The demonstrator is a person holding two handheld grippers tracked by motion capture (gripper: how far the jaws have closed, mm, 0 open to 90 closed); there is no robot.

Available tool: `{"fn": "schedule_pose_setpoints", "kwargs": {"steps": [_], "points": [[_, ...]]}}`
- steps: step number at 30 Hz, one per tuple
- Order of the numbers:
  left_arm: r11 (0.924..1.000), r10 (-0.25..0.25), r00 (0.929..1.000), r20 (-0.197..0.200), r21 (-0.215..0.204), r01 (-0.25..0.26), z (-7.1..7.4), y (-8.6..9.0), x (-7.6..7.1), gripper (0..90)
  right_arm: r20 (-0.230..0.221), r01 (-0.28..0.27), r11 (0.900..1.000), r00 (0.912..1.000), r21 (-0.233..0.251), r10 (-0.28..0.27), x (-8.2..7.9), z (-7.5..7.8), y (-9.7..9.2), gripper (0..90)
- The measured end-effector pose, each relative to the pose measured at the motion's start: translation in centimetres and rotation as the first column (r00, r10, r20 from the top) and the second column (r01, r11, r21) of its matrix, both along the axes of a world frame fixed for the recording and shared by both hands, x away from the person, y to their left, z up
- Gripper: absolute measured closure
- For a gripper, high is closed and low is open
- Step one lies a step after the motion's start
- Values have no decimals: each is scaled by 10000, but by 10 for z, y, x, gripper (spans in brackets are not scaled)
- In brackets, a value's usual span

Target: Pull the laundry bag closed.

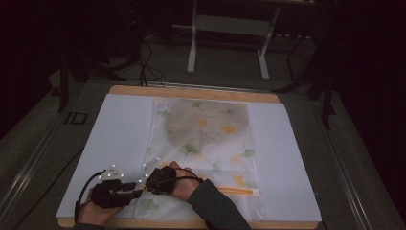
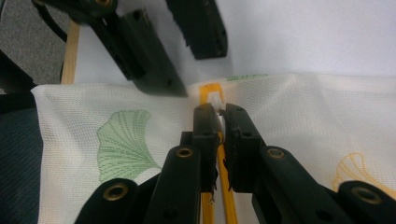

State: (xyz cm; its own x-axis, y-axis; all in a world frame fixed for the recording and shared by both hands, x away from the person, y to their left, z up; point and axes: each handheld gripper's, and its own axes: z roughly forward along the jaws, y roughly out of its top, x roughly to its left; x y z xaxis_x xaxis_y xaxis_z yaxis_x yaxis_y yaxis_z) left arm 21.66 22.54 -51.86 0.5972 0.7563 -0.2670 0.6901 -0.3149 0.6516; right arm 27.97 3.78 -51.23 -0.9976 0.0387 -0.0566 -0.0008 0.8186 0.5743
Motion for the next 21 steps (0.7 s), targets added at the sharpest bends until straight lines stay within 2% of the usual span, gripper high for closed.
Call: {"fn": "schedule_pose_setpoints", "kwargs": {"steps": [6, 8, 12, 21], "points": [[9986, 53, 9999, 87, -531, -49, 4, 3, -1, 549, 68, -22, 10000, 10000, 40, 21, 0, 1, 0, 840], [9988, 6, 10000, 2, -482, -6, 3, 0, 0, 541, 84, -11, 10000, 10000, 63, 11, 0, 3, 0, 840], [9998, -174, 9996, -201, -130, 172, -1, -6, 2, 533, 149, 32, 9998, 9999, 187, -34, -1, 6, -2, 841], [9988, -498, 9951, -849, -15, 499, -11, -15, 9, 544, 215, 104, 9995, 9997, 292, -111, -1, 9, -6, 841]]}}
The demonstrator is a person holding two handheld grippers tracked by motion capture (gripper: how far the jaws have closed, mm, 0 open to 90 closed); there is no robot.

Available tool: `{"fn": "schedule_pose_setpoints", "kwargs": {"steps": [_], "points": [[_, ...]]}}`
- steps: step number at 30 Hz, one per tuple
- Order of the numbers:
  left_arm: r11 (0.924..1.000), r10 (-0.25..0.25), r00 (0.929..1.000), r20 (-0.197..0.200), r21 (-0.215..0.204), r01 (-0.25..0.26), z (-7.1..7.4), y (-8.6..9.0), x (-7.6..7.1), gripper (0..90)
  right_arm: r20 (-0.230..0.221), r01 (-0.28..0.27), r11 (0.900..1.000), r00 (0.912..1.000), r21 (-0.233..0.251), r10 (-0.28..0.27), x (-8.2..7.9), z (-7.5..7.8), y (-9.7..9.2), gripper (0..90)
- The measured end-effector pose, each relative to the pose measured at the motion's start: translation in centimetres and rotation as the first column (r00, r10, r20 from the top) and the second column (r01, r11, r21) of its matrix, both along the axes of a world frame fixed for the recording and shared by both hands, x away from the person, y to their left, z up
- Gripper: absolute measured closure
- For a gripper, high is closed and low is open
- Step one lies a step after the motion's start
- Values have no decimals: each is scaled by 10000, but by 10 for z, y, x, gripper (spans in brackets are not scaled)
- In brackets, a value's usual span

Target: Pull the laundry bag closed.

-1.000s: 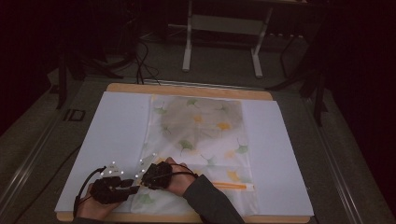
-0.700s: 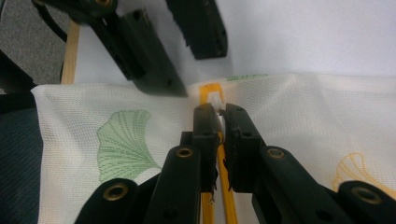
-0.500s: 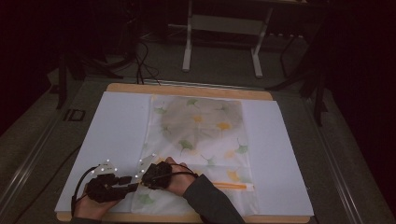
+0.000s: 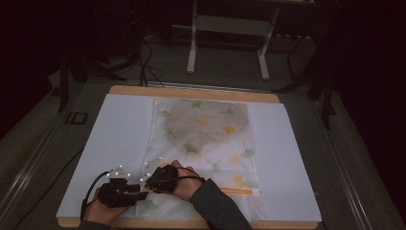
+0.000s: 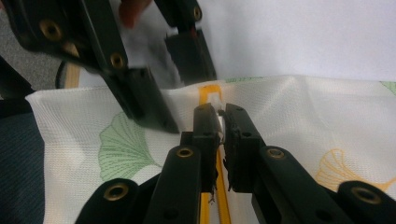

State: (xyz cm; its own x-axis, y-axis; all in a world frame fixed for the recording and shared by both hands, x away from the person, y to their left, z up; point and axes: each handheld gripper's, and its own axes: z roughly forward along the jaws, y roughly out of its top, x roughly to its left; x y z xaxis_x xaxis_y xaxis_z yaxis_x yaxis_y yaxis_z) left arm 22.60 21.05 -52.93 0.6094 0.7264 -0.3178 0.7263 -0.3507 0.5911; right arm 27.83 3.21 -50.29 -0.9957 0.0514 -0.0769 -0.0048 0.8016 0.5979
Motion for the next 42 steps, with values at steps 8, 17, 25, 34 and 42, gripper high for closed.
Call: {"fn": "schedule_pose_setpoints", "kwargs": {"steps": [8, 17, 25, 34, 42], "points": [[9997, -198, 9996, -177, -152, 196, -2, -1, 4, 647, 57, -59, 10000, 10000, 38, 59, -1, 2, -1, 841], [9992, -392, 9990, -228, -95, 390, -4, -3, 4, 815, -65, -113, 9999, 9999, -54, 113, 0, -2, -3, 841], [9993, -370, 9992, -147, -84, 369, -3, -4, 4, 874, -238, -72, 10000, 9997, -11, 71, 2, -5, -6, 843], [9994, -329, 9994, -88, -60, 329, -2, -5, 2, 883, -445, -78, 9999, 9990, -92, 73, 4, -12, -7, 846], [9993, -370, 9993, -22, -87, 370, -2, -4, 2, 883, -482, -44, 9997, 9988, -225, 33, 4, -17, -7, 848]]}}
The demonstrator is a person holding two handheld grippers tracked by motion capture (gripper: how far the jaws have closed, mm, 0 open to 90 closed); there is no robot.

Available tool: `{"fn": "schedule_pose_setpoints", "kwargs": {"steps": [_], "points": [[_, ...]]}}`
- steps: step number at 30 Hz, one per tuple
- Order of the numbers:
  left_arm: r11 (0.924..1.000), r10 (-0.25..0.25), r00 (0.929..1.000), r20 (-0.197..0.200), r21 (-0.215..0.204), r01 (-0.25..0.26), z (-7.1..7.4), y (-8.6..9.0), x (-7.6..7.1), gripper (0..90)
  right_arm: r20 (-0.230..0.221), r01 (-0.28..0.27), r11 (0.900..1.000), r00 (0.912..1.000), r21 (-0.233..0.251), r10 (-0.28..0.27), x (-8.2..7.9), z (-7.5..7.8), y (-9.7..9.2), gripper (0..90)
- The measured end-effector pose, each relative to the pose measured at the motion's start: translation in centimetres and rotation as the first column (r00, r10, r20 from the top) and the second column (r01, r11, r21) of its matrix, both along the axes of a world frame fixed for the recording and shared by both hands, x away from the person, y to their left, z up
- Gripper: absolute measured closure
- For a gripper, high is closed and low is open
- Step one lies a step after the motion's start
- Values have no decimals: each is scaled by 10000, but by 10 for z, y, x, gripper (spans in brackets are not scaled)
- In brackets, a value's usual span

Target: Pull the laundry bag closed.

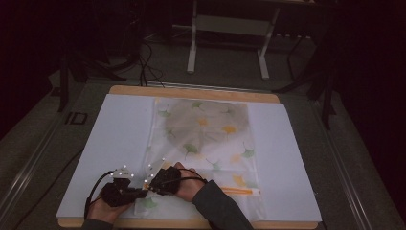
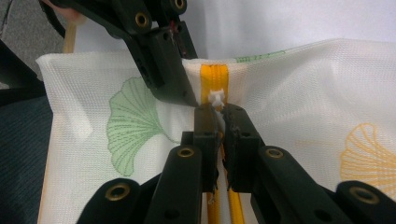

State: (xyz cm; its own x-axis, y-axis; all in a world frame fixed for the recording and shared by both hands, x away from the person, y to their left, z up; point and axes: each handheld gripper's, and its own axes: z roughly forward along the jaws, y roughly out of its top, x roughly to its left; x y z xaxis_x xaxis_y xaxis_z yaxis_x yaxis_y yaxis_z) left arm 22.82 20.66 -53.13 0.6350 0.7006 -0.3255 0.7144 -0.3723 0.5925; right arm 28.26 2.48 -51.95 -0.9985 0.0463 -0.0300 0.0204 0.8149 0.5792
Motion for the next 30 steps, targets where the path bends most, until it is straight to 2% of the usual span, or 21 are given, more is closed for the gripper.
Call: {"fn": "schedule_pose_setpoints", "kwargs": {"steps": [30], "points": [[9998, -15, 10000, 82, -200, 17, 2, 3, -1, 884, -54, -20, 10000, 10000, -80, 19, 0, -4, -4, 859]]}}
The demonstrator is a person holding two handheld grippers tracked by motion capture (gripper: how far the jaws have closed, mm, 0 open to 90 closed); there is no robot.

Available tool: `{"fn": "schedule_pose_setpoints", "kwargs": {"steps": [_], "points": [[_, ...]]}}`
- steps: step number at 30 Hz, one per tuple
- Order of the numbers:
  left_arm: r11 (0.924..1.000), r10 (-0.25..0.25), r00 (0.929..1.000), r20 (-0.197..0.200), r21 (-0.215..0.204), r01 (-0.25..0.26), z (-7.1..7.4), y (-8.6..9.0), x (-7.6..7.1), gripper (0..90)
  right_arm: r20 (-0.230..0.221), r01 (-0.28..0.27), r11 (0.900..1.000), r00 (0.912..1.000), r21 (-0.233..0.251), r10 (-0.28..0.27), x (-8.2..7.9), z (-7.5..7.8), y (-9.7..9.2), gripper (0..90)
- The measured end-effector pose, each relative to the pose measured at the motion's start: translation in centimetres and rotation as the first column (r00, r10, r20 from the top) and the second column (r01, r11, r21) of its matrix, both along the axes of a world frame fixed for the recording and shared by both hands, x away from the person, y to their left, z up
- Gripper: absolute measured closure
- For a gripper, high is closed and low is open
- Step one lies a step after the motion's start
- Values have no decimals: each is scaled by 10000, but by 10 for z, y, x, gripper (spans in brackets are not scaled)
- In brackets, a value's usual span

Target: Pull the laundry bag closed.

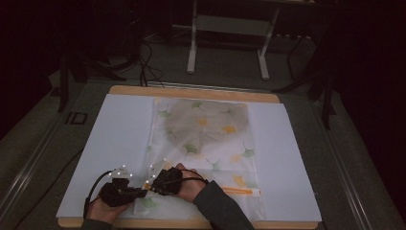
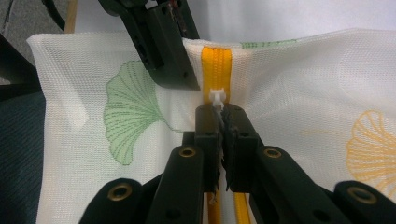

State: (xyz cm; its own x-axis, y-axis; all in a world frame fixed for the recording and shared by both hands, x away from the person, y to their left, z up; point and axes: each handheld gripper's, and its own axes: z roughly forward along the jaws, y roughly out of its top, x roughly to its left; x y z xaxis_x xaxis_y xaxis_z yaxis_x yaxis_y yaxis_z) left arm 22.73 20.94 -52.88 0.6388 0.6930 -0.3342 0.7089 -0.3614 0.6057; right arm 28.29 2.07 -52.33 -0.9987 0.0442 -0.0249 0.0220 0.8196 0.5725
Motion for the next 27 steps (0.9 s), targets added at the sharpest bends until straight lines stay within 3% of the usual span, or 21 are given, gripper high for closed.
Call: {"fn": "schedule_pose_setpoints", "kwargs": {"steps": [27], "points": [[9987, 76, 9999, 141, -500, -69, 3, 3, -2, 885, -99, -48, 9999, 9999, -143, 46, 1, 1, -7, 882]]}}
